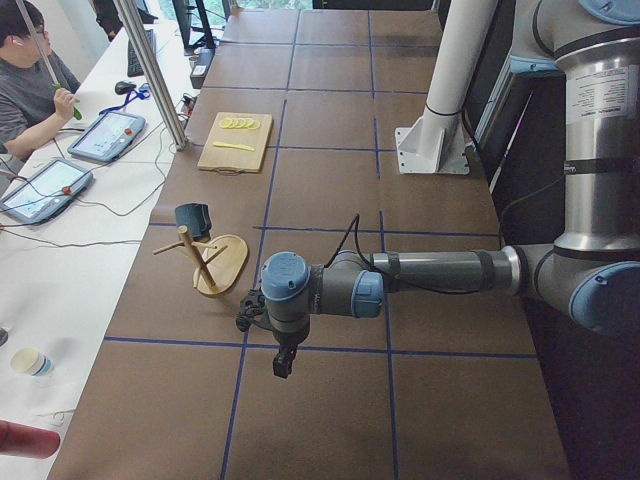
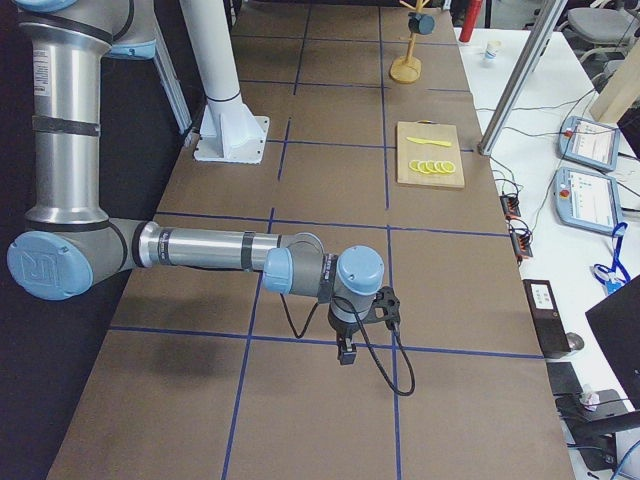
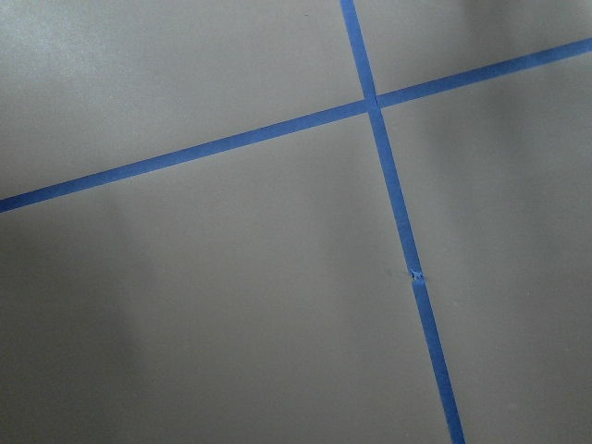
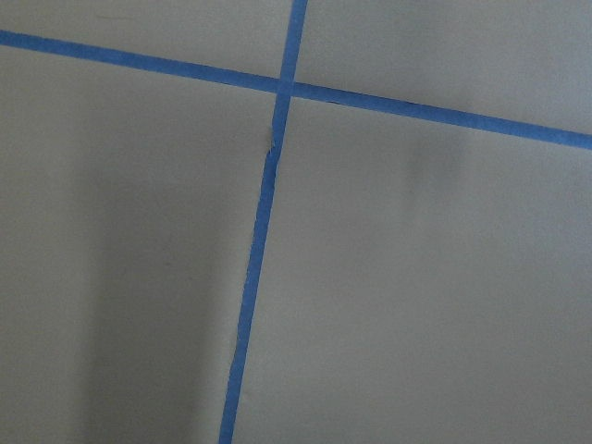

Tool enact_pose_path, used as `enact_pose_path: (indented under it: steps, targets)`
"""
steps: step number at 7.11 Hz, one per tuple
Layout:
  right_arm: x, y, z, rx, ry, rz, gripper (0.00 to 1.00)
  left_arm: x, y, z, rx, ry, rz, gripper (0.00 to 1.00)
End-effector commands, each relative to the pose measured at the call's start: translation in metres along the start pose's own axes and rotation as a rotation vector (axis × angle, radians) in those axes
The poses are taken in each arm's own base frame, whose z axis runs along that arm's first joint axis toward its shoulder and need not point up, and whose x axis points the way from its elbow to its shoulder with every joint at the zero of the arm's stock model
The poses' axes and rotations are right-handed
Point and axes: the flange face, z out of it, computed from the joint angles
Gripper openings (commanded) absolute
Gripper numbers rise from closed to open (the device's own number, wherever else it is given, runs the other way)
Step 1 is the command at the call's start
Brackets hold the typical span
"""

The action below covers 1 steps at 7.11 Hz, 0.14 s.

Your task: Hang cup on storage rack

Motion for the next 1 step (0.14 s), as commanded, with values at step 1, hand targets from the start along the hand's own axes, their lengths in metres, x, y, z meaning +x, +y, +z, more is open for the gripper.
enact_pose_path:
  steps: [1]
  targets:
    - [0.0009,0.0012,0.0017,-0.003,-0.001,0.004,1.0,-0.0011,0.0004,0.0014,-0.003,0.001,-0.003,1.0]
